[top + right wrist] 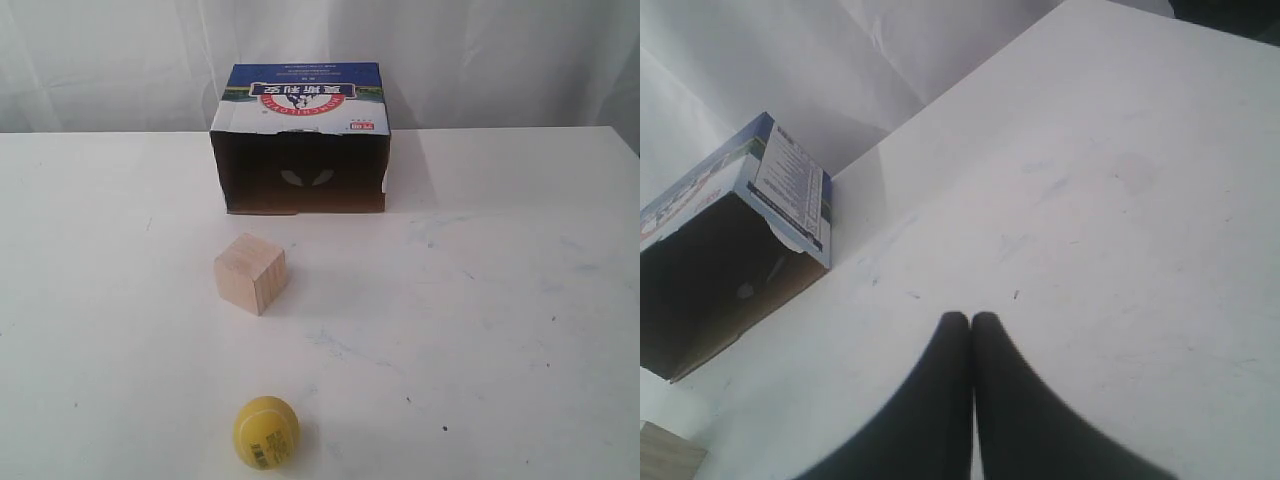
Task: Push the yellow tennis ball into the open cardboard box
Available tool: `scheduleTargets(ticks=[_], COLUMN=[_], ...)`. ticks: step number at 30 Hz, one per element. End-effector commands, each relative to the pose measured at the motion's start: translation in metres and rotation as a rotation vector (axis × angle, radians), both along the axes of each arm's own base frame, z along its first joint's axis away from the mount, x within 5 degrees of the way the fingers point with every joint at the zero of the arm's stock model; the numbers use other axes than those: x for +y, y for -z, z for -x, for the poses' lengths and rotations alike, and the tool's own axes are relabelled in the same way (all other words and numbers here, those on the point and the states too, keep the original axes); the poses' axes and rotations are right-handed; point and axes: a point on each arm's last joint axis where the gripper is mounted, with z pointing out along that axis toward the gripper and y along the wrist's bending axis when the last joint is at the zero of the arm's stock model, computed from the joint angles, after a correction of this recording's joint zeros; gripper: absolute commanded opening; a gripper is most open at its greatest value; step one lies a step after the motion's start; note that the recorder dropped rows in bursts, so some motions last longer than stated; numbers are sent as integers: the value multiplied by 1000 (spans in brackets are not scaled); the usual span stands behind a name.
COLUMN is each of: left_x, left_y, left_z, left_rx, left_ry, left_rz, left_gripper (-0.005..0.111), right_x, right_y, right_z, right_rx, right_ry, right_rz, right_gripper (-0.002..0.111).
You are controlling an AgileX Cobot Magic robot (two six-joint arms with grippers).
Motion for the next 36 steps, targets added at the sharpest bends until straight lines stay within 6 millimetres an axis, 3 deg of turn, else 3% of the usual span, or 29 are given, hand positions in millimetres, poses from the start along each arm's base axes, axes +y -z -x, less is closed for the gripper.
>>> scheduleTargets(ticks=[1,8,15,20,27,32,36], left_x=[-1,-2,-4,-2,-2,-3,-4], left_y=[3,2,-5,-11,-8,-2,-2], left_z=[-3,-5,-2,2,1,-5,-12], left_rx=[70,73,45,39,84,176,288], left_ry=[32,62,83,56,42,49,66], left_rz=[-15,24,61,2,-37,-75,-79], left_gripper=[0,0,0,0,0,0,0], right_x=[0,-1,-8,-10,-9,-4,-3], right_y=[0,-3,-40,-55,-56,-94,-131], right_z=[0,-1,0,4,4,9,-7], right_rx=[-6,-46,-458,-622,-610,-538,-344], right_ry=[7,16,94,120,103,46,-26], right_rz=[2,6,-1,6,-170,62,231], right_gripper=[0,0,0,0,0,0,0])
